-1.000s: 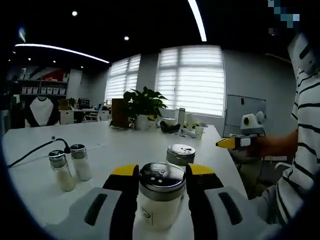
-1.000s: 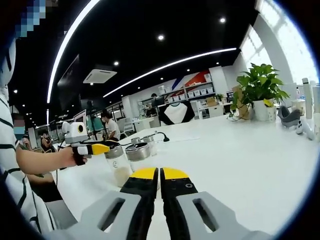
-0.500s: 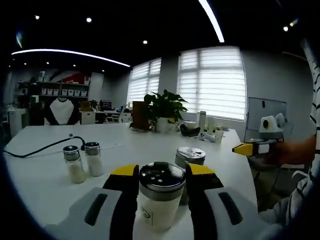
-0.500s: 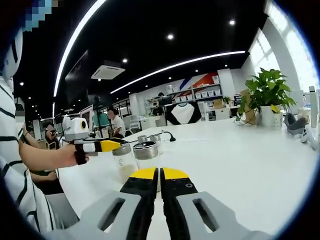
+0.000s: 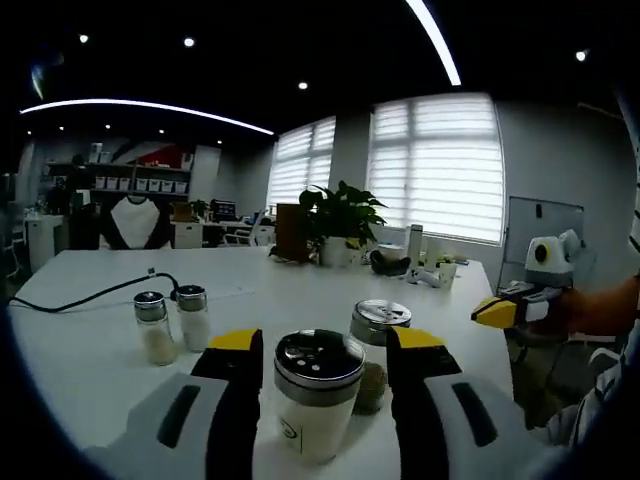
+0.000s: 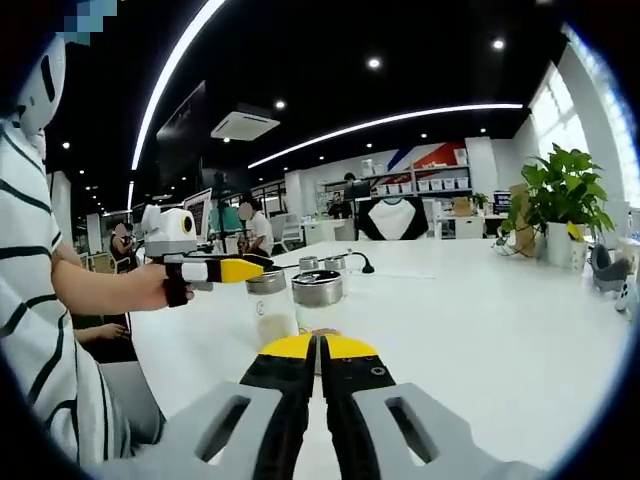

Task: Rotate the seasoning bottle until the label or dispensing opening points toward the visible target arrow and the bottle remains upright within the marked orientation range

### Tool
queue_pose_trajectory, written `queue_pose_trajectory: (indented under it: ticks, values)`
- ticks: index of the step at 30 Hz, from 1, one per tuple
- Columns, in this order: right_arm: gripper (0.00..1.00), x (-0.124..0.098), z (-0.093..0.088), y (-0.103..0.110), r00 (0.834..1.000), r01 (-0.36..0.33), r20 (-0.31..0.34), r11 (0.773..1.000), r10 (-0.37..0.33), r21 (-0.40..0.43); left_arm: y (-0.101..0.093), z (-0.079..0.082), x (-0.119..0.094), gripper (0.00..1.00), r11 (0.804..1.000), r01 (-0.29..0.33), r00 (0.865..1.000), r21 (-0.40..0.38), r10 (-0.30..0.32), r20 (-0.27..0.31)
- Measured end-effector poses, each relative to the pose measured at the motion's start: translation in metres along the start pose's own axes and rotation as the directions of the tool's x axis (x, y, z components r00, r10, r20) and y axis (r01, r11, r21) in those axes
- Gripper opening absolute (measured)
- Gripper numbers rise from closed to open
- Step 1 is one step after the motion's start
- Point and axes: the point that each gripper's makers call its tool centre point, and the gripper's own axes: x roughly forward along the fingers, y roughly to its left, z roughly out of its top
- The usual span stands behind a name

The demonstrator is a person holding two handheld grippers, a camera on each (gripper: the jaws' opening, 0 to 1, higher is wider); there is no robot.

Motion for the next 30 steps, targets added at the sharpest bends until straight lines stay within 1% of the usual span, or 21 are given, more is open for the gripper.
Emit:
queue_pose_trajectory:
  ticks: [2,3,4,6,7,8,9,11,12,15,16,22,25,28,30]
  values:
    - [0.00,0.001,-0.001,-0.001,1.000,-0.006,-0.013,1.000,0.005,-0.009,-0.003,0.000,-0.004,0.52,0.998,0.059,0.998,0.013,-0.059,-0.019]
    - [0.00,0.002,-0.002,-0.001,1.000,-0.008,-0.018,1.000,0.008,-0.015,0.001,0.001,-0.005,0.52,0.999,0.050,0.999,0.020,-0.049,-0.021]
    - [0.00,0.003,-0.002,-0.001,1.000,-0.012,-0.020,1.000,0.012,-0.016,0.002,0.001,-0.008,0.53,0.997,0.071,0.997,0.035,-0.071,-0.027]
    - [0.00,0.004,-0.003,0.001,0.999,-0.021,-0.024,1.000,0.021,-0.017,0.009,0.000,-0.012,0.52,0.997,0.077,0.996,-0.003,-0.077,-0.036]
    - [0.00,0.005,-0.003,0.002,0.999,-0.026,-0.028,0.999,0.026,-0.018,0.006,-0.001,-0.014,0.50,0.993,0.112,0.993,-0.033,-0.113,-0.034]
    - [0.00,0.005,-0.003,0.002,0.999,-0.029,-0.030,0.999,0.029,-0.022,0.006,-0.001,-0.016,0.49,0.989,0.129,0.991,-0.078,-0.132,-0.031]
    - [0.00,0.006,-0.004,0.003,0.999,-0.032,-0.034,0.999,0.032,-0.024,0.010,0.001,-0.017,0.50,0.992,0.113,0.993,-0.057,-0.114,-0.022]
    - [0.00,0.007,-0.004,0.005,0.999,-0.039,-0.038,0.999,0.038,-0.028,0.011,0.000,-0.017,0.52,0.994,0.111,0.993,-0.008,-0.111,-0.036]
    - [0.00,0.008,-0.004,0.006,0.998,-0.046,-0.040,0.998,0.045,-0.031,0.010,0.000,-0.017,0.53,0.993,0.115,0.993,0.002,-0.115,-0.039]
    - [0.00,0.008,-0.005,0.010,0.997,-0.061,-0.048,0.997,0.059,-0.041,0.005,-0.004,-0.013,0.52,0.989,0.150,0.987,-0.008,-0.150,-0.048]
    - [0.00,0.008,-0.005,0.011,0.997,-0.065,-0.051,0.997,0.063,-0.044,0.004,-0.004,-0.012,0.50,0.988,0.153,0.987,-0.007,-0.153,-0.050]
    - [0.00,0.008,-0.005,0.014,0.996,-0.070,-0.050,0.997,0.068,-0.037,-0.002,-0.012,-0.001,0.49,0.983,0.184,0.981,0.002,-0.184,-0.066]
    - [0.00,0.007,-0.007,0.016,0.996,-0.073,-0.053,0.997,0.071,-0.037,-0.001,-0.018,0.001,0.45,0.982,0.188,0.979,0.003,-0.187,-0.079]
    - [0.00,0.007,-0.009,0.015,0.996,-0.070,-0.053,0.997,0.068,-0.030,0.004,-0.019,0.001,0.39,0.986,0.163,0.983,0.028,-0.160,-0.090]
    - [0.00,0.007,-0.009,0.014,0.997,-0.064,-0.052,0.998,0.063,-0.019,0.006,-0.019,0.002,0.39,0.987,0.161,0.983,0.006,-0.159,-0.092]
